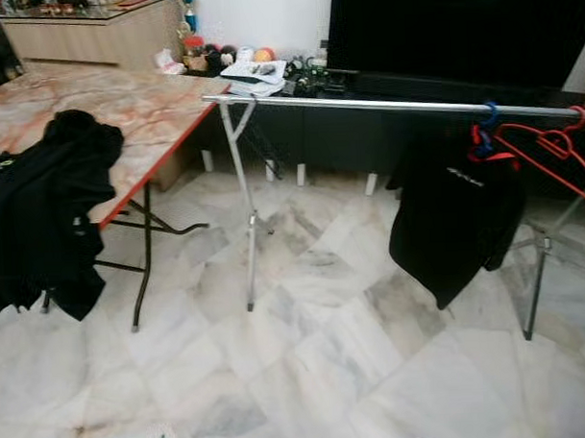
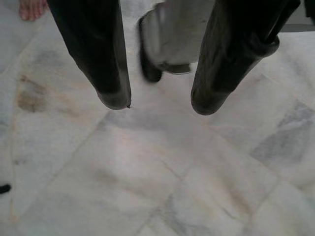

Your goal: Hang hanger

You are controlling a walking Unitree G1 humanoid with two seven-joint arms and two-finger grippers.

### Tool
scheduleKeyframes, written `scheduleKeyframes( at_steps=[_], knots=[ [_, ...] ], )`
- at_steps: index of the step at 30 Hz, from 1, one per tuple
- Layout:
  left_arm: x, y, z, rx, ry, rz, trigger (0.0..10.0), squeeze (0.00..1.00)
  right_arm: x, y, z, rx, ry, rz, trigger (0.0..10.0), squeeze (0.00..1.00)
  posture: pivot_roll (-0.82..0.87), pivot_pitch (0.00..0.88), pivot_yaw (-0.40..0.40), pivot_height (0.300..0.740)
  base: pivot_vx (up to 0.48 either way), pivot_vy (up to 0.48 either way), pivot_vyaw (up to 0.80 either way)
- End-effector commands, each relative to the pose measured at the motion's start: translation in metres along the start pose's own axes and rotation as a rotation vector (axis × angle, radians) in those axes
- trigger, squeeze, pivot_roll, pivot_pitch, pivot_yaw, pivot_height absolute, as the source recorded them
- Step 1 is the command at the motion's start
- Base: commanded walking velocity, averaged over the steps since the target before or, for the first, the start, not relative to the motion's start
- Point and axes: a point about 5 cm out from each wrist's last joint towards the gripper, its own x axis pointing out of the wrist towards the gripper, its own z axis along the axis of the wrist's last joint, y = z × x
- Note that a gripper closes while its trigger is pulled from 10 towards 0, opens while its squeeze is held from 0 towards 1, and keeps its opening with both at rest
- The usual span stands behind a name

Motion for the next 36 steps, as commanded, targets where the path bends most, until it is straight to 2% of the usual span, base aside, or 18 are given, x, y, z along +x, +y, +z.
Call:
scheduleKeyframes(
  at_steps=[1, 7, 21, 32, 36],
  knots=[
    [0.0, -0.002, -0.002, -0.015, 0.013, -0.003, 10.0, 0.0, -0.001, -0.005, -0.003, 0.0, 0.017, -0.014, 10.0, 0.0, -0.03, 0.027, 0.053, 0.74, 0.0, -0.39, 0.0],
    [0.0, -0.003, -0.001, 0.003, 0.023, -0.008, 10.0, 0.0, -0.001, -0.004, -0.003, -0.002, 0.015, -0.016, 10.0, 0.0, -0.04, 0.028, 0.059, 0.74, 0.0, -0.177, 0.0],
    [0.001, -0.005, 0.001, -0.032, 0.004, -0.011, 10.0, 0.0, 0.001, -0.002, 0.005, -0.031, -0.012, -0.011, 10.0, 0.0, -0.05, 0.028, 0.053, 0.74, 0.0, 0.0, 0.0],
    [0.002, -0.006, 0.005, -0.028, 0.0, -0.019, 10.0, 0.0, 0.002, -0.001, 0.014, -0.015, -0.044, -0.013, 10.0, 0.0, -0.07, 0.02, 0.05, 0.74, 0.318, 0.0, 0.0],
    [0.002, -0.007, 0.007, -0.033, -0.003, -0.027, 10.0, 0.0, 0.003, 0.0, 0.017, -0.018, -0.056, -0.018, 10.0, 0.0, -0.08, 0.006, 0.049, 0.74, 0.358, 0.0, -0.68]
  ],
)
